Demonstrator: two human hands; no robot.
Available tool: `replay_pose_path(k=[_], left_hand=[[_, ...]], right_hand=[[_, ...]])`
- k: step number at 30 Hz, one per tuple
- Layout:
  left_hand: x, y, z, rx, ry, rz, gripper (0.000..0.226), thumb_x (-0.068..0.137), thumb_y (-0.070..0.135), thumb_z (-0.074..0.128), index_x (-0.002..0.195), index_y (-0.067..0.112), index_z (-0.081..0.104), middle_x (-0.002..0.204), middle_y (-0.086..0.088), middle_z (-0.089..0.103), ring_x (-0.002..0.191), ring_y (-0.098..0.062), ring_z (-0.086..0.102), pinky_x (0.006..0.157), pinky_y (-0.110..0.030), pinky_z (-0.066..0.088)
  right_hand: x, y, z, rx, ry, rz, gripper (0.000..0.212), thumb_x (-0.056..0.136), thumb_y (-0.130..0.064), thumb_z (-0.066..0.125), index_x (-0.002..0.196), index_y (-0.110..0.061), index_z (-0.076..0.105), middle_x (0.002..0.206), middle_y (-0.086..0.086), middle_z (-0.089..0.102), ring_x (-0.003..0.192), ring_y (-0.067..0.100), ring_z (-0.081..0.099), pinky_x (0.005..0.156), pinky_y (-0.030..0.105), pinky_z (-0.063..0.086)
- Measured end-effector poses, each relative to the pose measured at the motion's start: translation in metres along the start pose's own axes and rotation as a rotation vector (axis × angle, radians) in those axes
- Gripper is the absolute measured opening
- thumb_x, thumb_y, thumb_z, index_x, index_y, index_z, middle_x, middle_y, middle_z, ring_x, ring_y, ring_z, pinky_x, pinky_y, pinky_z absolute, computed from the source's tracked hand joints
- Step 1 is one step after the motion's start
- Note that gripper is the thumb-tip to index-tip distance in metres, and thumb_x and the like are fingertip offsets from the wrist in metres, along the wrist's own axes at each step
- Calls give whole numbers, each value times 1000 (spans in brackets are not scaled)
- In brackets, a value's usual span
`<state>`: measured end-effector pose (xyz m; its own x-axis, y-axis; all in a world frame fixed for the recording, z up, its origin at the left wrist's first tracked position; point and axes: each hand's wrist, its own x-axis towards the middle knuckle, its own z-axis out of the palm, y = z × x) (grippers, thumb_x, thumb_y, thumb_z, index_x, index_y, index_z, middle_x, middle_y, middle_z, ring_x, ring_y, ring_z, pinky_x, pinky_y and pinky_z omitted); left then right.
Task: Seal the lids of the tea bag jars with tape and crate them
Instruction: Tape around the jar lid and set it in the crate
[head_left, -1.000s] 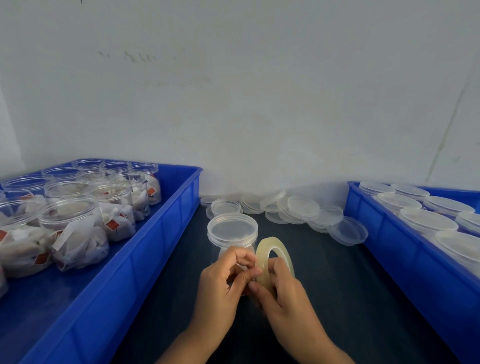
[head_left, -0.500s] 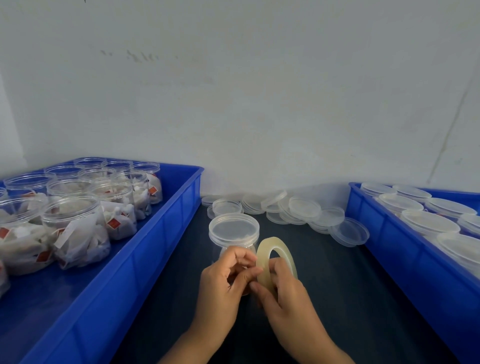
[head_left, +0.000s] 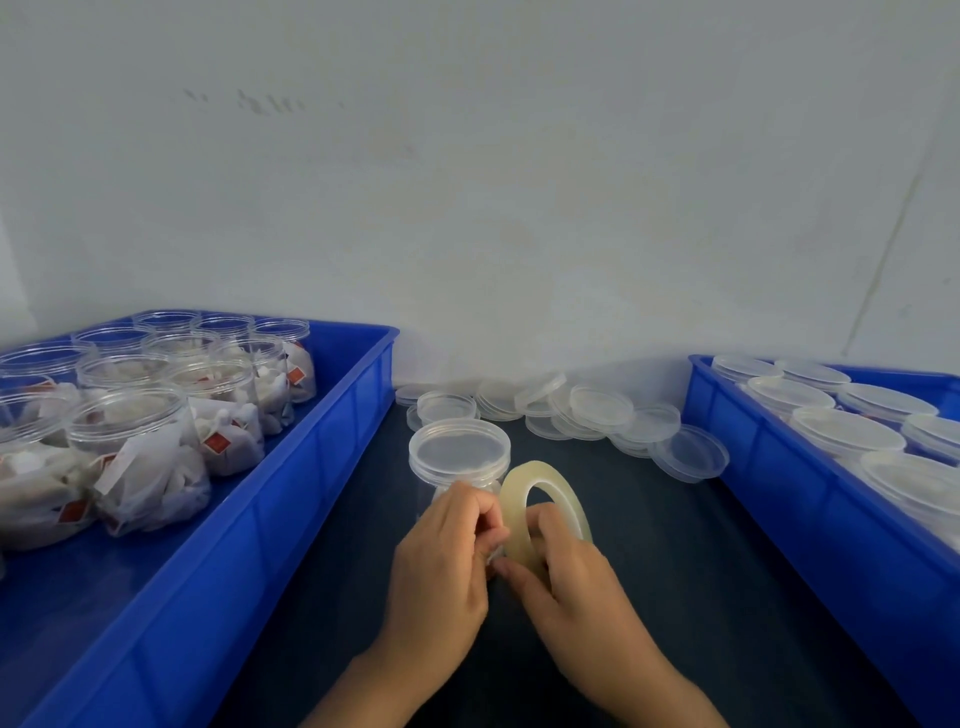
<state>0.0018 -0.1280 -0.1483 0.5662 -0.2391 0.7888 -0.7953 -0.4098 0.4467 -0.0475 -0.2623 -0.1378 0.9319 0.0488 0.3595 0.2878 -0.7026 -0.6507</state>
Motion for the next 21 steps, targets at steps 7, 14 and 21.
replay_pose_path(k=[7, 14, 21], left_hand=[[-1, 3, 1, -43, 19, -37, 8, 90, 11, 56, 82, 14, 56, 77, 6, 59, 73, -9, 59, 68, -27, 52], [4, 6, -5, -238, 95, -184, 30, 83, 1, 69, 89, 28, 57, 81, 13, 65, 85, -2, 65, 75, -12, 51], [4, 10, -6, -204, 122, -100, 33, 82, -7, 68, 102, 20, 65, 87, 11, 66, 91, 0, 65, 77, -8, 49]], right_hand=[[3, 2, -11, 115, -14, 166, 23, 93, -46, 54, 88, -24, 49, 68, 8, 62, 55, 14, 53, 63, 44, 51], [3, 8, -20, 32, 52, 45, 27, 95, -46, 46, 117, -59, 38, 66, 1, 53, 53, 7, 44, 53, 24, 39], [6, 2, -28, -321, -15, 29, 25, 101, -45, 31, 117, -49, 50, 91, -17, 56, 80, 3, 55, 71, 20, 47]])
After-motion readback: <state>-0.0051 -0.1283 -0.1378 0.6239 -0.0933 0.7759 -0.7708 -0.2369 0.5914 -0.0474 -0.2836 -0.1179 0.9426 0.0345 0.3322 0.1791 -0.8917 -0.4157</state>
